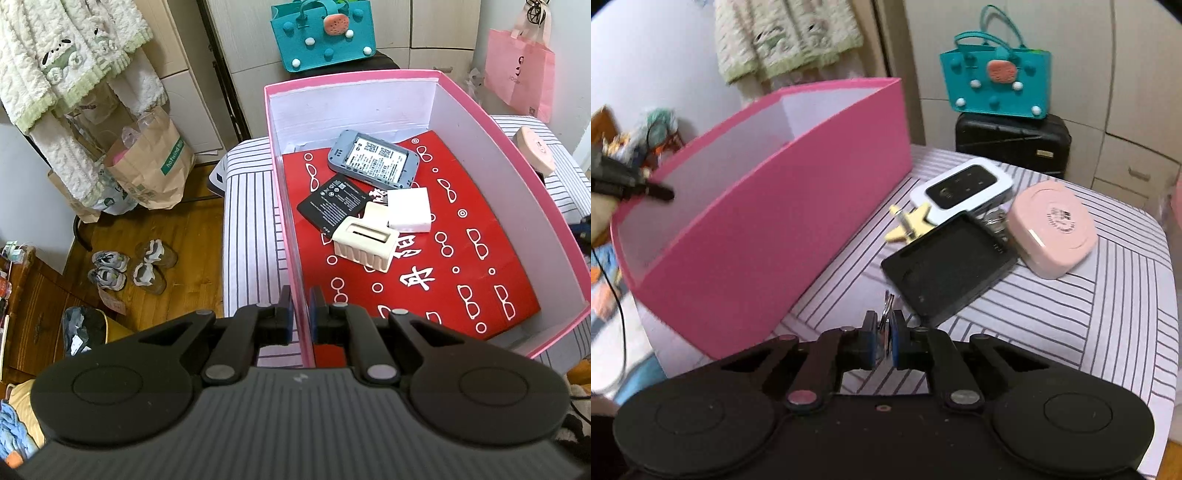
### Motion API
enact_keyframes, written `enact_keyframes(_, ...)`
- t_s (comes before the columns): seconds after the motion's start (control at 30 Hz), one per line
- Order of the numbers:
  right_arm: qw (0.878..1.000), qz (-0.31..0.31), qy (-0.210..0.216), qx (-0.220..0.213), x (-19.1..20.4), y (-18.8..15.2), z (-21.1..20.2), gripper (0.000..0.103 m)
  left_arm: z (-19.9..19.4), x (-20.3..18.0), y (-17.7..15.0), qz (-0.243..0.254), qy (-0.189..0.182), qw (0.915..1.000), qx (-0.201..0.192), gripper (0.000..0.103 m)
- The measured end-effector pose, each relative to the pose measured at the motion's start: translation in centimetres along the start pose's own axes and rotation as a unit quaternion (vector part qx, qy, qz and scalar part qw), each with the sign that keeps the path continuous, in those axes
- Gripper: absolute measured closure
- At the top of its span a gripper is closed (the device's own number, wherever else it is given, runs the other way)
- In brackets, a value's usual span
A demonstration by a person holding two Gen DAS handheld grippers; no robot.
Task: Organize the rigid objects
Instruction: 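Grasp the keys on the table with the right gripper, then carry the keys into the pink box and open the right gripper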
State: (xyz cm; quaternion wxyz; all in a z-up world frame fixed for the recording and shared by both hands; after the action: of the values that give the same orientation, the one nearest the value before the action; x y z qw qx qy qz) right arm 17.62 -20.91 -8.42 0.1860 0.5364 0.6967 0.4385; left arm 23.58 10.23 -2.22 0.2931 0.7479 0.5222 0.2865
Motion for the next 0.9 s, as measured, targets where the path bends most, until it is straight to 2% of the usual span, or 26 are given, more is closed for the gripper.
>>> enact_keyframes(0.17, 1.0, 0.024, 0.005, -0.01, -0.3, 1.1, -0.9, 0.095, -0.1, 0.0, -0.1, -0.001, -0.002, 1.0, -0.001, 0.095)
enact_keyframes(0.43, 0.999, 0.016, 0.008, -0.032, 0.7, 2.9, -2.5, 0.095, -0.3, 0.2, -0.3, -0.012, -0.006, 0.9999, -0.009, 0.095)
enact_keyframes(0.67, 0.998, -0.009, 0.005, -0.056, 1.9, 5.6, -4.2, 0.095, -0.4, 0.3, -0.3, -0.008, -0.009, 0.9999, -0.011, 0.095)
enact_keyframes(0.9, 0.996, -0.059, 0.013, -0.06, 3.4, 9.8, -5.0, 0.095, -0.3, 0.0, -0.2, 0.005, -0.011, 0.9999, -0.008, 0.094)
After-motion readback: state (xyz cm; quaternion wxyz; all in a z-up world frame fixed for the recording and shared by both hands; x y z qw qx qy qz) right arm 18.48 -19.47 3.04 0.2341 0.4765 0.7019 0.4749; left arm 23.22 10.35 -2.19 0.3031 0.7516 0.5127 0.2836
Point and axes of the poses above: each gripper's, at about its wrist camera, not at the fingertips, and z roughly the way its jaws point, x to its left, y to its top, the point moved 4 cm from there along z, roughly the way its jaws point, and after that the axes turned 15 degrees about -x, right-handed, at the moved point
